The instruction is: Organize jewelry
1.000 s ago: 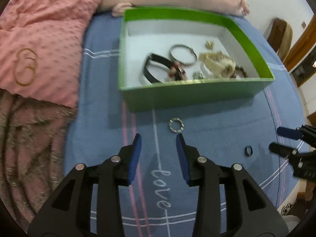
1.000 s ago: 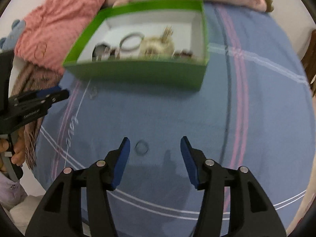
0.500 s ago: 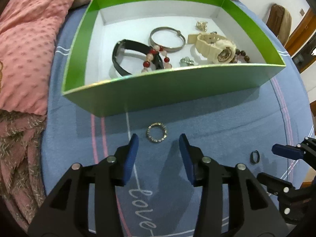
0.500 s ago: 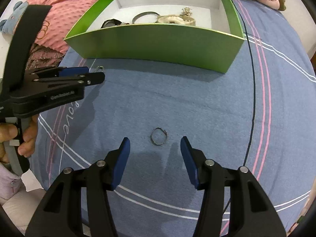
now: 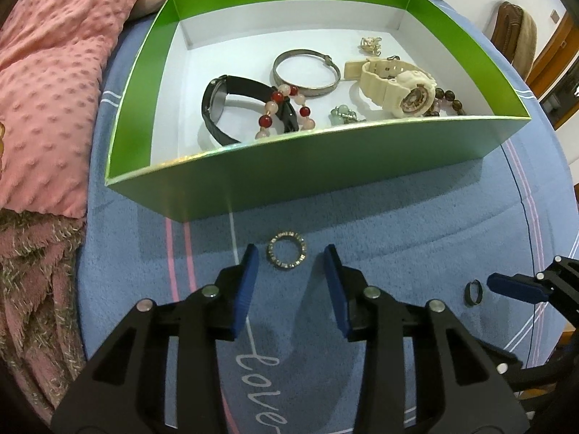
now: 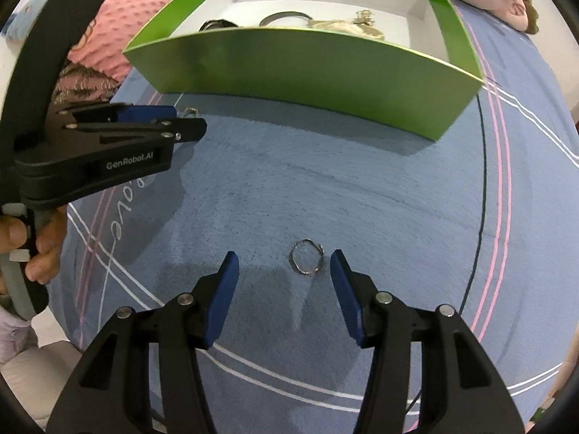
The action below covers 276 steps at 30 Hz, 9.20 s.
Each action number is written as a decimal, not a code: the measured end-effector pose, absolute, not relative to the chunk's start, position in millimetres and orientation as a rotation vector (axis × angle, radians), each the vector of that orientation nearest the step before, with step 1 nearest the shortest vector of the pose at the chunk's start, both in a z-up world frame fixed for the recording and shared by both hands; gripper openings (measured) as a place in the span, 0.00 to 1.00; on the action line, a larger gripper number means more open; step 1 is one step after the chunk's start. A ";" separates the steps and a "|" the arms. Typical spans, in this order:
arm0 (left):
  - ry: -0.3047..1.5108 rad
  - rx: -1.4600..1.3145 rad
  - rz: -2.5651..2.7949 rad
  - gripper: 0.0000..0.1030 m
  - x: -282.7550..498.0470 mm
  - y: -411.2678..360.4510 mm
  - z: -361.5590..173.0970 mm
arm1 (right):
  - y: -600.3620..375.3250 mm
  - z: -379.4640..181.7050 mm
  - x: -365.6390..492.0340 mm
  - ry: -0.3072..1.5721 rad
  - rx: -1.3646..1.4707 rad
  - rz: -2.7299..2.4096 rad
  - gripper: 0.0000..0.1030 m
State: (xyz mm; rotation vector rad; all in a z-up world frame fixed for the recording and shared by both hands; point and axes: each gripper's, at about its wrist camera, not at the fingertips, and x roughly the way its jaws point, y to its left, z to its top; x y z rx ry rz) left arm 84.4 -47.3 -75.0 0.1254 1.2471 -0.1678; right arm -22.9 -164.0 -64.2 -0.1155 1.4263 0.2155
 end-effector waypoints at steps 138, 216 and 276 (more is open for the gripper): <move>1.146 0.049 -0.258 0.21 41.0 -25.8 -23.2 | -187.6 -33.7 -22.7 1.359 -0.133 0.225 0.20; 0.948 0.028 -0.077 0.95 83.9 -11.5 60.7 | -202.3 59.9 64.7 1.059 -0.063 0.026 0.96; 1.026 0.002 -0.089 0.98 106.9 -23.0 46.3 | -191.9 42.9 82.0 1.107 -0.079 0.017 0.96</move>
